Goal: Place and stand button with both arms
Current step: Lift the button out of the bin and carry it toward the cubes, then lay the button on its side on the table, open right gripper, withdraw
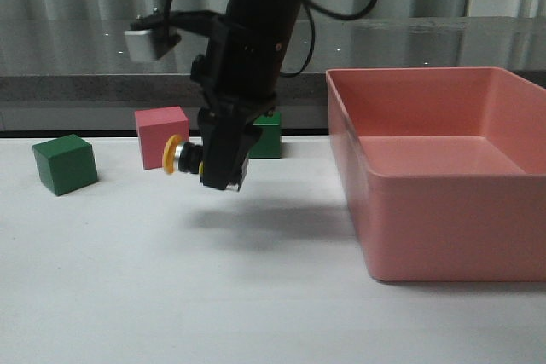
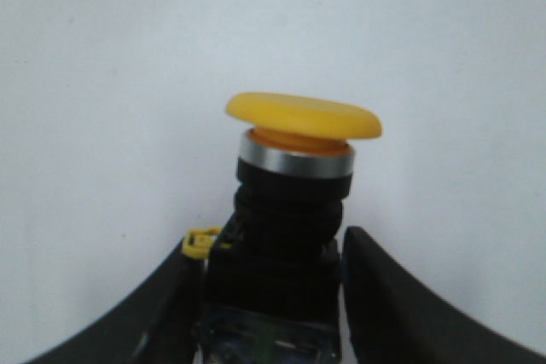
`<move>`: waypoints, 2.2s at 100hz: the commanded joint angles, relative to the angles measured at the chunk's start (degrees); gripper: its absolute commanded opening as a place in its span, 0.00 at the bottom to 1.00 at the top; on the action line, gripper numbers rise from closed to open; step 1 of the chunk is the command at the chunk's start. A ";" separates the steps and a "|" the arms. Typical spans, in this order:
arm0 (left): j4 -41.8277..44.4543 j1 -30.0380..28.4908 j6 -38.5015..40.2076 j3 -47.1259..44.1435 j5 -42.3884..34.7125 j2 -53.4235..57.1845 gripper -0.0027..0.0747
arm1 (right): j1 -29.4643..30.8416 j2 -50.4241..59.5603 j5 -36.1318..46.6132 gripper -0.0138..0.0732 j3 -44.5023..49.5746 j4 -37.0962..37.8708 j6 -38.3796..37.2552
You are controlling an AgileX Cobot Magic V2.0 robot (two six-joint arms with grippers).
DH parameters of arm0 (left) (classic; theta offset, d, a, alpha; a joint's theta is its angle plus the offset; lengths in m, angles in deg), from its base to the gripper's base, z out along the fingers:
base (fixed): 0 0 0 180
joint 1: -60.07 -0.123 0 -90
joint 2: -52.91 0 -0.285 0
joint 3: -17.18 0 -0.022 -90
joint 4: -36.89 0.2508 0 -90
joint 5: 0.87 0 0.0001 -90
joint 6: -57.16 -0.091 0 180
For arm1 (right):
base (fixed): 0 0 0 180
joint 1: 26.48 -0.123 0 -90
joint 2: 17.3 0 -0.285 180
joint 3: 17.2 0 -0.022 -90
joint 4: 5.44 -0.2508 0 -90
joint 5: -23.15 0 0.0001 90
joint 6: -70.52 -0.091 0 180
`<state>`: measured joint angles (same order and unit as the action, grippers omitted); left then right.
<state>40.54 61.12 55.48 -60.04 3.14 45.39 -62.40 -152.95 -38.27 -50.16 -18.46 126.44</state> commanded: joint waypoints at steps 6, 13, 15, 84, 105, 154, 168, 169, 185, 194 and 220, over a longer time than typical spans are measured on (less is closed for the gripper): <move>-0.39 0.47 0.66 -2.64 -4.42 1.75 0.01 | -0.45 1.07 2.77 0.30 -2.64 -0.39 1.07; -0.39 0.47 0.66 -2.64 -4.42 1.75 0.01 | -0.65 0.21 2.69 0.30 -2.73 -0.39 1.44; -0.39 0.47 0.66 -2.64 -4.42 1.75 0.01 | -0.65 0.04 2.64 0.30 -2.73 -0.39 1.57; -0.39 0.47 0.66 -2.64 -4.42 1.75 0.01 | -0.84 -0.77 -0.13 0.92 -3.47 -0.39 0.07; -0.39 0.47 0.66 -2.64 -4.42 1.75 0.01 | -0.84 0.03 -9.06 0.91 -10.71 -0.26 -6.25; -0.39 0.47 0.66 -2.64 -4.42 1.75 0.01 | 6.17 12.61 -14.81 0.31 -23.32 10.09 -32.02; -0.39 0.47 0.66 -2.64 -4.42 1.75 0.01 | 11.74 15.86 -14.81 0.08 -23.32 9.73 -38.16; -0.39 0.47 0.66 -2.64 -4.42 1.75 0.01 | 12.02 16.03 -14.81 0.09 -23.32 9.73 -38.58; -0.39 0.47 0.66 -2.64 -4.42 1.75 0.01 | 17.95 19.68 -14.81 0.09 -22.41 9.60 -41.75; -0.39 0.47 0.66 -2.64 -4.42 1.75 0.01 | 20.60 22.90 -14.34 0.09 -18.81 9.60 -41.86; -0.39 0.47 0.66 -2.64 -4.42 1.75 0.01 | 26.94 41.07 2.45 0.09 8.69 9.60 -43.74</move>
<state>40.54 61.12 55.48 -60.04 3.14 45.39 -37.36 -120.62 -44.47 -48.49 -8.74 83.82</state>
